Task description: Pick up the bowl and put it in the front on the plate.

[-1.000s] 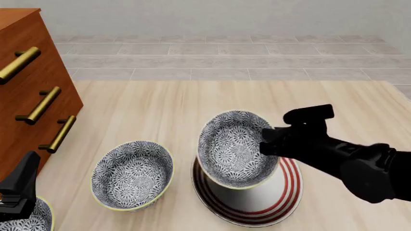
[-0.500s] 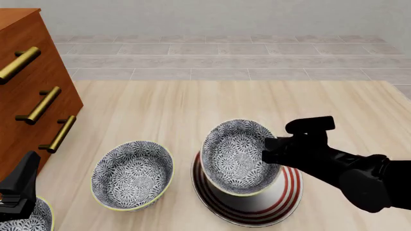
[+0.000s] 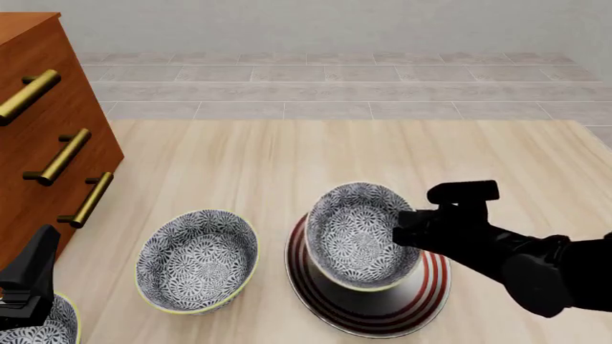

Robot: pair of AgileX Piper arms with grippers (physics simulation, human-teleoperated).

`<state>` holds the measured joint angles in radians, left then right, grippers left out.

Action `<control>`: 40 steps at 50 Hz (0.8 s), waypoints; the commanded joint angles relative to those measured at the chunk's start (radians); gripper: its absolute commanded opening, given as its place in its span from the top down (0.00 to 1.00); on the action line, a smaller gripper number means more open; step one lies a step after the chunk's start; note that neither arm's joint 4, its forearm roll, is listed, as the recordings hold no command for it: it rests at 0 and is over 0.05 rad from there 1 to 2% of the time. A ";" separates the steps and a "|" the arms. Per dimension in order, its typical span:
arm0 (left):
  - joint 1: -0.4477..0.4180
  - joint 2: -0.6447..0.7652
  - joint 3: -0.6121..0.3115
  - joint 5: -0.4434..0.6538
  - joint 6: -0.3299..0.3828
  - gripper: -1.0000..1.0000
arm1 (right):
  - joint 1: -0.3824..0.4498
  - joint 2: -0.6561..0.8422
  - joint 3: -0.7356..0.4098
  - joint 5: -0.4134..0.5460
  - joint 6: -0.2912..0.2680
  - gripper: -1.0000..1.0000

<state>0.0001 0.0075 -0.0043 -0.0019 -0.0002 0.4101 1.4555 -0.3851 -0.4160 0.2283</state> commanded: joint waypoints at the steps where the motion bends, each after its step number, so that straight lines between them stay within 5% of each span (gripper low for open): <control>1: 0.000 0.000 0.000 0.000 0.000 0.00 | -0.012 0.024 0.004 -0.015 0.006 1.00; 6: 0.000 0.000 0.000 0.000 0.000 0.00 | -0.014 0.024 0.002 -0.006 -0.006 1.00; 7: 0.000 0.000 0.000 0.000 0.000 0.00 | 0.013 0.006 0.009 -0.002 0.012 0.00; 40: 0.000 0.000 0.000 0.000 0.000 0.00 | -0.015 -0.367 -0.020 0.091 -0.100 0.00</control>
<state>0.0001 0.0075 -0.0043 -0.0019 -0.0002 0.3910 1.1936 -0.4042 -0.3324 0.1548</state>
